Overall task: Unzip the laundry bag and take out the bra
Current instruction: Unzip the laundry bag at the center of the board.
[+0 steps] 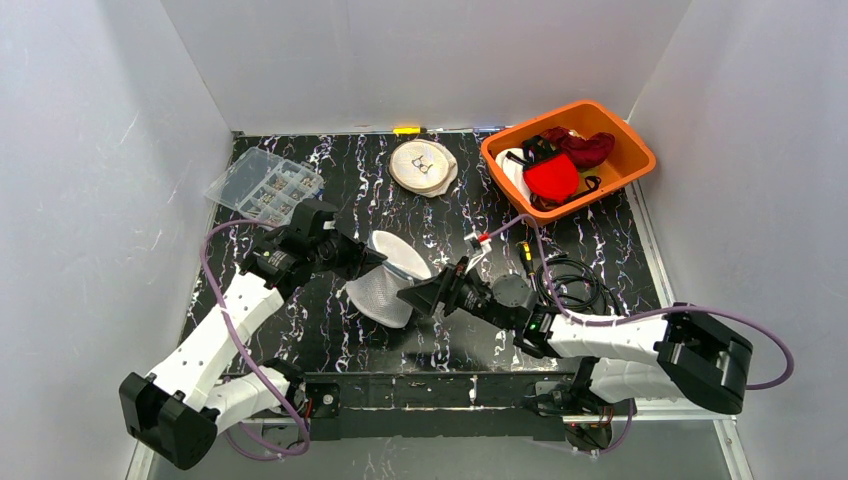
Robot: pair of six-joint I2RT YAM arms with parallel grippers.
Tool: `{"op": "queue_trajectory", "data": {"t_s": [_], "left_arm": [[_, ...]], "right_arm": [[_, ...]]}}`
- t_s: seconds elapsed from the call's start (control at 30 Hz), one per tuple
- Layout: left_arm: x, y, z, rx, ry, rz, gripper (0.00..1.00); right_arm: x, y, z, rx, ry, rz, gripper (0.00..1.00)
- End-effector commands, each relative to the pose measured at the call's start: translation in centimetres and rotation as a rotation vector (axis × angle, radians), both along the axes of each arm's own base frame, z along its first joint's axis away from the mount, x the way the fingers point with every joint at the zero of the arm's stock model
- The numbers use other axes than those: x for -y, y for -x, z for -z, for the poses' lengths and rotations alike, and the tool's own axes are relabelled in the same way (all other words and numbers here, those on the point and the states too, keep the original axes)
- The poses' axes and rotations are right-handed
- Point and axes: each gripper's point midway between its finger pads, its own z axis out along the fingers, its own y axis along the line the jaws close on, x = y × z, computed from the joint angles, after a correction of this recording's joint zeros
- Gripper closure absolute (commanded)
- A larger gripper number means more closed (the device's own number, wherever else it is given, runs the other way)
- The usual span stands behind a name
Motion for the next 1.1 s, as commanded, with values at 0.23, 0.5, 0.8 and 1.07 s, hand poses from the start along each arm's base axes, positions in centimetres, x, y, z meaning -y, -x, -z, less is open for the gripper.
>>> {"op": "queue_trajectory", "data": {"t_s": [0.23,0.5,0.8,1.07], "left_arm": [[-1.0,-0.5,-3.8,0.088,0.053,-0.092,1.00],[-1.1,-0.5,-4.4,0.098,0.064,-0.099,1.00],[-1.2,-0.5,-4.7,0.110,0.066,-0.103,1.00],[-1.2,-0.5,-5.1,0.119,0.070,-0.105,1.00]], "right_arm": [[-1.5,-0.6,-4.1,-0.022,-0.217,-0.042,0.13],[-1.2,-1.8,-4.4,-0.040,-0.257,-0.008,0.21],[-1.1,-2.5,-4.4,-0.060,-0.289,0.015,0.35],[-0.4,-3.3,-3.0,-0.091,-0.269,0.056,0.44]]}}
